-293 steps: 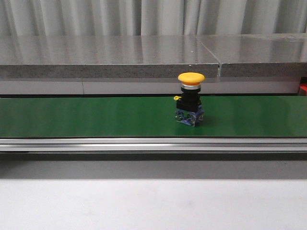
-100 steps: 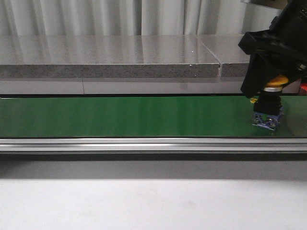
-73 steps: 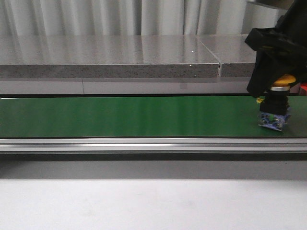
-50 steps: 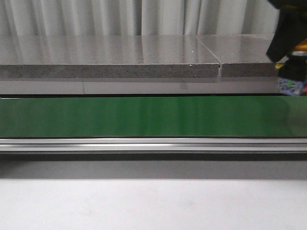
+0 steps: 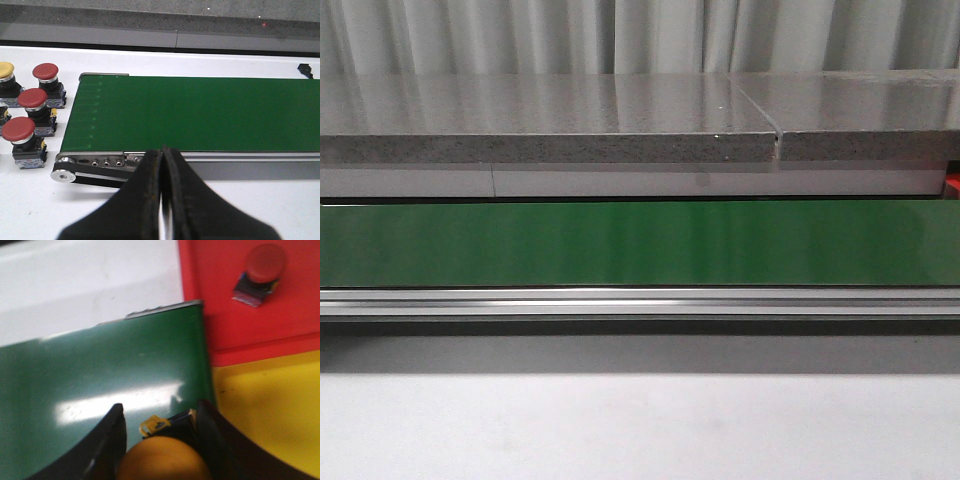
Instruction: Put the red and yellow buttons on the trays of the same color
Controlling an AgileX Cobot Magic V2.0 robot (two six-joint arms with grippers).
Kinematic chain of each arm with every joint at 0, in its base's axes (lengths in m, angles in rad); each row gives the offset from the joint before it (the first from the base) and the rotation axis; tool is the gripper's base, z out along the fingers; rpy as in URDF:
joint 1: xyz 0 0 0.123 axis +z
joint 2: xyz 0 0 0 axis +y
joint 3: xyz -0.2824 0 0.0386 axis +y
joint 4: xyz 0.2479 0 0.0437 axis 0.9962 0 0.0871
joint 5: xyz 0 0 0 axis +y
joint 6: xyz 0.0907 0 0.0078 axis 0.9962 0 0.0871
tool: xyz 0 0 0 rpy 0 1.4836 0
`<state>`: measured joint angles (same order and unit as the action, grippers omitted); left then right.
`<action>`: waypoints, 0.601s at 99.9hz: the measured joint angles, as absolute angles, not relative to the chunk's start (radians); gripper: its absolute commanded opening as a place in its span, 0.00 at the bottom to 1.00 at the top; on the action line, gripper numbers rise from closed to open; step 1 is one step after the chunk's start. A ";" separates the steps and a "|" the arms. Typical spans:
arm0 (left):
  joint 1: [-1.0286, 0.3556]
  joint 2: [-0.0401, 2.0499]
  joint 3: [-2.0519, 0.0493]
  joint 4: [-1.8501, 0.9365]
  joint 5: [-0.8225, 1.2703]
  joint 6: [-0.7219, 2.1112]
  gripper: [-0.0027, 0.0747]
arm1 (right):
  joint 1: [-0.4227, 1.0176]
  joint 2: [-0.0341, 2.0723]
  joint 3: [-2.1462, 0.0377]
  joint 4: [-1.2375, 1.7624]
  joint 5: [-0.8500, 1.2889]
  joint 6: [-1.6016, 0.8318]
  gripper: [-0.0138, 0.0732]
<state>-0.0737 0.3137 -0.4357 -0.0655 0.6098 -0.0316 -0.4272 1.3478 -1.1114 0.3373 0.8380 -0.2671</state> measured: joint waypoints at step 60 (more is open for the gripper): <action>-0.074 0.314 -0.436 -0.066 0.610 -0.032 0.01 | -0.652 1.625 -1.088 0.338 0.705 -0.148 0.40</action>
<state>-0.0737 0.3137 -0.4357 -0.0655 0.6098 -0.0316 -0.6517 1.6248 -1.0882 0.3376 0.7046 -0.1479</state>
